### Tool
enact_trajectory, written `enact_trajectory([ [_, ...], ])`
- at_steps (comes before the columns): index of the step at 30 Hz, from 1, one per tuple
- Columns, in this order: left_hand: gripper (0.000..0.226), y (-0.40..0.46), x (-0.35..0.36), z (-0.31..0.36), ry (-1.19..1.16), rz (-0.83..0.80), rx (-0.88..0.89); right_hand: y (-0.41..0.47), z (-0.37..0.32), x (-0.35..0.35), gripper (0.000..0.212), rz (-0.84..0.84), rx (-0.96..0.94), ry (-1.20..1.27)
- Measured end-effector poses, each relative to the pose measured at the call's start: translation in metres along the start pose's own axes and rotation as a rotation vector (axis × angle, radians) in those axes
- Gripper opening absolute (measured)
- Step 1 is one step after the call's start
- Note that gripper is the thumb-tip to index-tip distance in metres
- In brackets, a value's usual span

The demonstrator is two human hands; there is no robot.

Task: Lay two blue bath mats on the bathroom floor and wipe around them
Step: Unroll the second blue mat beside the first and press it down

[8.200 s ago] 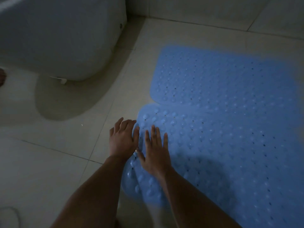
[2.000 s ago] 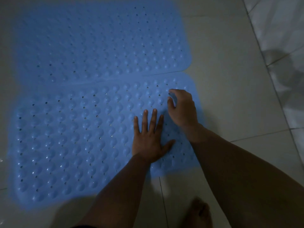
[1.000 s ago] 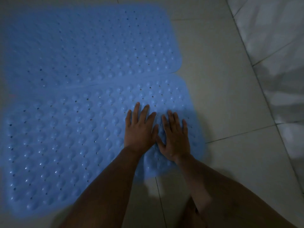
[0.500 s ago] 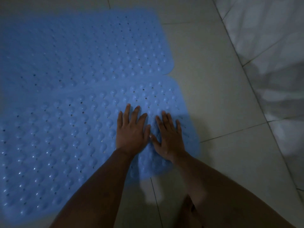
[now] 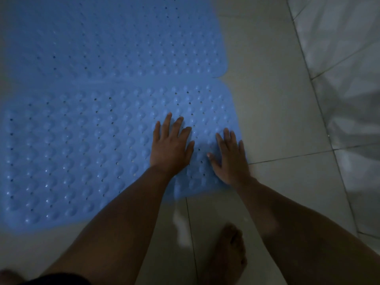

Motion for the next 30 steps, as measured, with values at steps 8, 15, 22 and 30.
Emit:
enact_trajectory([
  [8, 0.047, 0.001, 0.006, -0.023, 0.0, 0.048, -0.028, -0.004, -0.004, 0.003, 0.078, 0.136, 0.057, 0.058],
  [15, 0.052, -0.006, 0.012, -0.033, 0.016, -0.04, -0.035, -0.001, -0.002, 0.003, 0.079, 0.078, 0.082, 0.079],
  [22, 0.058, -0.014, 0.031, 0.027, -0.034, -0.133, 0.097, 0.016, 0.004, -0.018, 0.064, 0.039, 0.163, 0.243],
  [30, 0.09, -0.025, 0.066, 0.071, -0.022, -0.252, 0.081, 0.058, 0.004, -0.062, 0.032, 0.307, 0.08, 0.208],
])
Point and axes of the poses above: each hand's wrist, its own y-axis towards the middle knuckle, its own x-axis out of the palm, z = x × y, the point moved 7 cm from there along y, towards the middle knuckle, and after that the axes turned 11 degrees about x, right-handed, at the moved point
